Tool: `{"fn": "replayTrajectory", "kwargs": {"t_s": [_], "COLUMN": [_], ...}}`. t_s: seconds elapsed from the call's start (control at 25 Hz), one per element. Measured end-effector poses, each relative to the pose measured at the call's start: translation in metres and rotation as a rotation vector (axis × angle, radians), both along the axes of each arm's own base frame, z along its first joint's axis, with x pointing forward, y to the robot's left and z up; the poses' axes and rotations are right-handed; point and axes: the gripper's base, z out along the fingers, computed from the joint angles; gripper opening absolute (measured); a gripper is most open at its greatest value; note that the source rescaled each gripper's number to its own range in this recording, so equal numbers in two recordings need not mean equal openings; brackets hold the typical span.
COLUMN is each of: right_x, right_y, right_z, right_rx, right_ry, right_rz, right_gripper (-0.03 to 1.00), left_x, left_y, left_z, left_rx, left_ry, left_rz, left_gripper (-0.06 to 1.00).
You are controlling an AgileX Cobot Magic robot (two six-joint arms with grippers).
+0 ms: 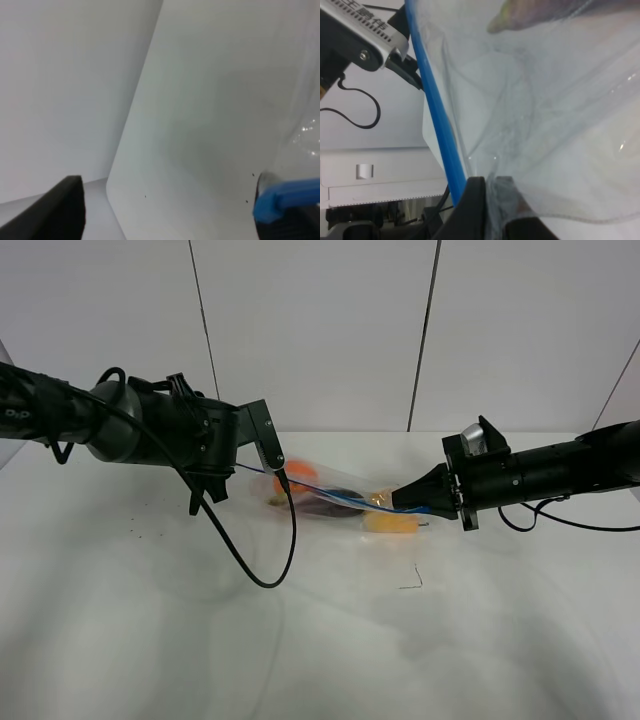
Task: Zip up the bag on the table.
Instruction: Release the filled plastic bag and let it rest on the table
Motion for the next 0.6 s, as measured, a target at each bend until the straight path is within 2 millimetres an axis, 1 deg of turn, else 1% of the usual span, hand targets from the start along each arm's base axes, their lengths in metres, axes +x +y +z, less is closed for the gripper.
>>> {"fn": "replayTrajectory", "kwargs": {"t_s": [0.12, 0.24, 0.32, 0.48, 0.6], "right_x": [0.0001, 0.0002, 0.0002, 0.0002, 0.0002], "right_y": [0.0, 0.0, 0.0, 0.0, 0.0], "right_z": [0.0, 0.0001, 0.0002, 0.0002, 0.0002], "right_rx": [0.0, 0.001, 0.001, 0.001, 0.001], "right_ry": [-0.003, -0.004, -0.004, -0.004, -0.008], "right_rz": [0.001, -0.001, -0.001, -0.001, 0.001], "right_gripper": [0.0, 0.0, 0.0, 0.0, 0.0], "left_x": [-0.0002, -0.001, -0.0015, -0.0029, -0.004], "left_y": [-0.0005, -0.0042, -0.0068, -0.0081, -0.006], "left_z": [-0.0005, -0.0024, -0.0029, 0.0011, 0.0067], "left_rx": [-0.009, -0.055, -0.087, -0.126, -0.145], "left_ry": [0.004, 0.024, 0.034, 0.037, 0.023], "left_rz": [-0.001, -0.019, -0.034, -0.035, -0.006], "left_gripper": [0.77, 0.91, 0.96, 0.99, 0.99]}}
